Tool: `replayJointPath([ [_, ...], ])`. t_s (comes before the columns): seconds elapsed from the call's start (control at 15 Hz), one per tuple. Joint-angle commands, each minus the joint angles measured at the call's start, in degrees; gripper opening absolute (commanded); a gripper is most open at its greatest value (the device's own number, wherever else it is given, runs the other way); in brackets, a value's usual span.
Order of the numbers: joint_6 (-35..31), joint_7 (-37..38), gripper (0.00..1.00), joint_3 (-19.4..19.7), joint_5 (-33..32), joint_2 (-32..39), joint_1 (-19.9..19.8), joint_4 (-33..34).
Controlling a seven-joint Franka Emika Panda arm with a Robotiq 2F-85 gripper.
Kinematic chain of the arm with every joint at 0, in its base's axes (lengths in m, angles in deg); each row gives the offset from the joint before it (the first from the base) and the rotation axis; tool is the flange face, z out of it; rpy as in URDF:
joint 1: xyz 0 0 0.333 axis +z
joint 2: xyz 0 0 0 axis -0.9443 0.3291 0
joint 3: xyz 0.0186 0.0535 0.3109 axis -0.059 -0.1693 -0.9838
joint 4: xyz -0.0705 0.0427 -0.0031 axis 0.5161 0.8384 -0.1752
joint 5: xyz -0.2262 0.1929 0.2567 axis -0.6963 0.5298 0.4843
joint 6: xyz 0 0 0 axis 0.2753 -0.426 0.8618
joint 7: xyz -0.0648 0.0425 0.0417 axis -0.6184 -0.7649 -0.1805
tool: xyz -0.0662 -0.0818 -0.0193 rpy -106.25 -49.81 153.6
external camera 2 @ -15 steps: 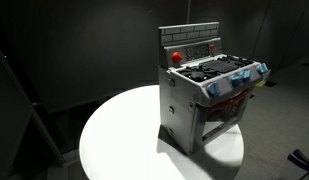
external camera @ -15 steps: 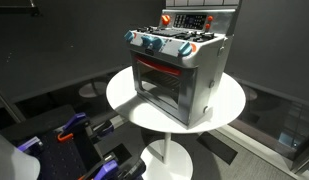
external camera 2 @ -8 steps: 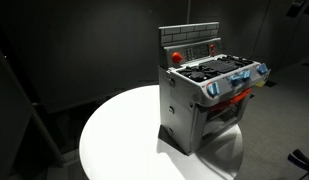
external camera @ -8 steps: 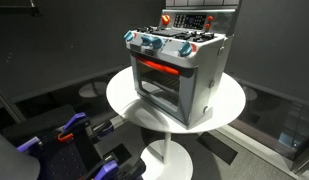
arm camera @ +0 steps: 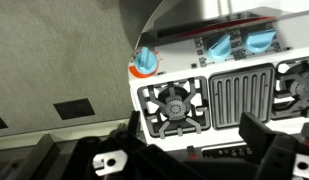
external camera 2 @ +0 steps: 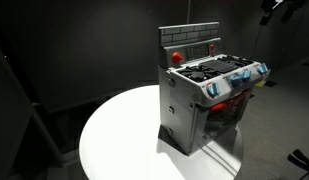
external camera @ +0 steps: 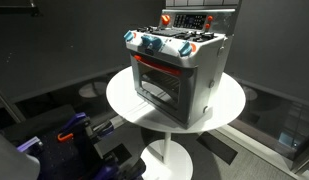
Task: Press a button on the toy stove
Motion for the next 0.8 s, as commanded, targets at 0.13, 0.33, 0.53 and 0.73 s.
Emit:
replayJointPath([
  [0.13, 2.7, 4.9, 1.0, 1.2, -2.9, 7.6, -0.1, 8.5],
  [0.33, 1.1, 3.5, 1.0, 2.1, -1.8, 7.0, 0.7, 6.5],
  [0.53, 1.8, 3.6, 1.0, 2.2, -1.8, 7.2, 0.7, 7.4],
  [0.73, 1.9, 3.7, 1.0, 2.2, -1.8, 7.2, 0.7, 7.4],
])
